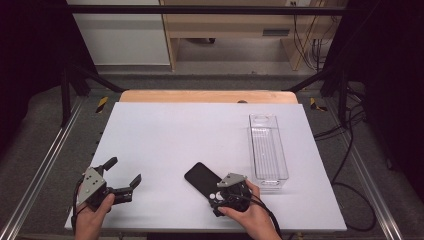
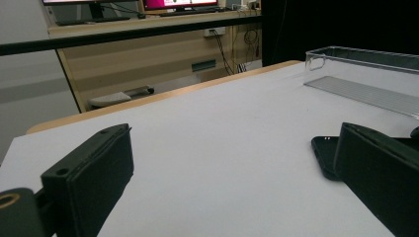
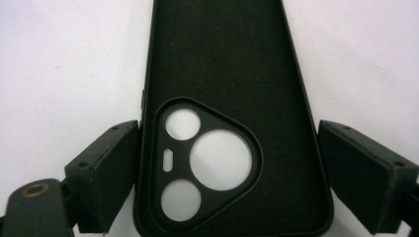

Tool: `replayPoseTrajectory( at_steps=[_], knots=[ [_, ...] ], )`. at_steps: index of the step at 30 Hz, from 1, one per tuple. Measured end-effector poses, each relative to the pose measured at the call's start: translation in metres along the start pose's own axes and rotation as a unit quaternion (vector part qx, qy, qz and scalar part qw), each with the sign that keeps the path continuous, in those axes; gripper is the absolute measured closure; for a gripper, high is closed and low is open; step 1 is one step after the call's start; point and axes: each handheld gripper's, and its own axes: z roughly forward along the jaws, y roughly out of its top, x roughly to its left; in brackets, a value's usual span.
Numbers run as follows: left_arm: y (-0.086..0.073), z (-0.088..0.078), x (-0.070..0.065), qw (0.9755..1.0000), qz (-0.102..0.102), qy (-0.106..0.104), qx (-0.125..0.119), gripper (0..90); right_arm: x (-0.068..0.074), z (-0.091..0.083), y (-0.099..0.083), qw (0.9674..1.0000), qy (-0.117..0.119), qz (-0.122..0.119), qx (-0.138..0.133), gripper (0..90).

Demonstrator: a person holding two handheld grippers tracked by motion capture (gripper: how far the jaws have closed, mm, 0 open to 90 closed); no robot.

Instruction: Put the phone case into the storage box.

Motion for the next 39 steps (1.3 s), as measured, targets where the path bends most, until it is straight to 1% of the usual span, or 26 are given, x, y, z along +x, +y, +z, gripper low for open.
replayPoseTrajectory(
  at_steps=[1,5,8,11,14,19,23,26,28,32,37,39],
  knots=[
    [0.000,0.000,0.000,1.0000,0.000,0.000,0.000,1.7,0.000,0.000,0.002,1.0000,0.001,0.000,0.007,13.4],
    [0.000,0.000,-0.001,1.0000,0.003,-0.001,0.001,1.7,0.001,-0.002,0.006,0.9998,0.001,0.010,0.018,14.9],
    [0.000,0.002,-0.003,1.0000,0.006,-0.003,0.003,1.7,0.001,-0.004,0.010,0.9995,0.006,0.013,0.028,15.3],
    [0.000,0.004,-0.006,0.9998,0.015,-0.007,0.011,1.7,0.000,-0.006,0.015,0.9993,0.011,0.014,0.032,15.8],
    [0.001,0.008,-0.011,0.9992,0.032,-0.012,0.022,1.8,-0.002,-0.008,0.020,0.9990,0.016,0.022,0.036,16.1],
    [0.001,0.014,-0.022,0.9974,0.057,-0.026,0.036,1.8,-0.004,-0.014,0.031,0.9989,0.019,0.023,0.036,16.5],
    [0.001,0.019,-0.030,0.9946,0.082,-0.038,0.051,1.8,-0.006,-0.016,0.038,0.9988,0.019,0.018,0.040,16.7],
    [0.001,0.022,-0.035,0.9928,0.094,-0.047,0.058,1.8,-0.006,-0.017,0.044,0.9987,0.022,0.014,0.043,17.0],
    [0.001,0.024,-0.038,0.9919,0.099,-0.051,0.062,1.8,-0.005,-0.017,0.047,0.9987,0.023,0.009,0.044,17.2],
    [0.001,0.026,-0.042,0.9905,0.108,-0.055,0.064,1.8,-0.006,-0.019,0.052,0.9988,0.026,0.007,0.042,17.6],
    [0.001,0.029,-0.047,0.9896,0.114,-0.060,0.065,1.9,-0.007,-0.022,0.060,0.9987,0.025,0.001,0.044,17.8],
    [0.001,0.032,-0.051,0.9880,0.125,-0.060,0.068,2.5,-0.007,-0.025,0.065,0.9986,0.029,-0.001,0.045,17.8]
  ],
)
